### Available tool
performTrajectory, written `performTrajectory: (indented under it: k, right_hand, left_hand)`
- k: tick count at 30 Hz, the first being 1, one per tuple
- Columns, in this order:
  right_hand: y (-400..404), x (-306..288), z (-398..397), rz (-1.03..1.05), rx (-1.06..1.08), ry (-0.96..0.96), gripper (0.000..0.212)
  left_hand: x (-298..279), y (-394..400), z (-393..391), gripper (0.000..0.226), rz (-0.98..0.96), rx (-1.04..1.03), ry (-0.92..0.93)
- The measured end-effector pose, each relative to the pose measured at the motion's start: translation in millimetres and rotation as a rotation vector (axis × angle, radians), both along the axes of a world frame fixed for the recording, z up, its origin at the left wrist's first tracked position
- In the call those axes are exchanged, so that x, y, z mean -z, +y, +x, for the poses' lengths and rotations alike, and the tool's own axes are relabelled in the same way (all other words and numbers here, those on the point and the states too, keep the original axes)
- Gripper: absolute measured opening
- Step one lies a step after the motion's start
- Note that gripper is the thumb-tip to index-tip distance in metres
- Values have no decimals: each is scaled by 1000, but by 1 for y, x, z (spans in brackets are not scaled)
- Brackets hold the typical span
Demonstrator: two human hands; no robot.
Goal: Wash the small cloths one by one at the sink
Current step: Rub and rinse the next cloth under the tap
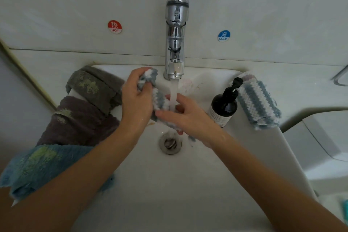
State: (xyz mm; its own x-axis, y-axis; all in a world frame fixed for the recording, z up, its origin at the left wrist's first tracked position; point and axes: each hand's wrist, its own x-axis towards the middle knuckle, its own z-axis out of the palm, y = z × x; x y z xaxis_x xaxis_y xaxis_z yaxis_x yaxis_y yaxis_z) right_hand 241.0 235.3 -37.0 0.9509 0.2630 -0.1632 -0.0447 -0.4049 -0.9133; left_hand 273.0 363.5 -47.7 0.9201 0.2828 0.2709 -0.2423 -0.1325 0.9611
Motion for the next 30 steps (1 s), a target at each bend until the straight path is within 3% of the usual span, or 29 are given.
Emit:
performTrajectory:
  k: [4,6,8,9,11,18,23,28,30]
  right_hand:
    - [-5,-1,2,-48,-110,-34,46]
    - [-6,0,2,-56,-100,-74,36]
    - [-5,1,2,-51,-25,-156,11]
    - [-5,3,3,-46,42,-188,11]
    - [-4,3,5,-27,182,-223,25]
    - [6,12,3,341,528,-259,29]
    - [13,13,-3,323,544,-299,31]
    - [25,10,-10,371,482,-282,35]
    - [27,8,-11,387,460,-291,36]
  left_hand:
    - [-1,8,6,34,-11,-44,-9]
    - [-1,8,7,31,-52,-57,2]
    - [0,6,4,28,-100,-28,38]
    - [2,4,2,25,-116,1,67]
    - [4,-2,-5,21,-122,71,126]
    - [10,-31,-37,20,90,296,258]
    - [11,-37,-45,48,50,263,225]
    - [3,-36,-47,21,113,150,177]
    - [2,-34,-46,29,94,135,121]
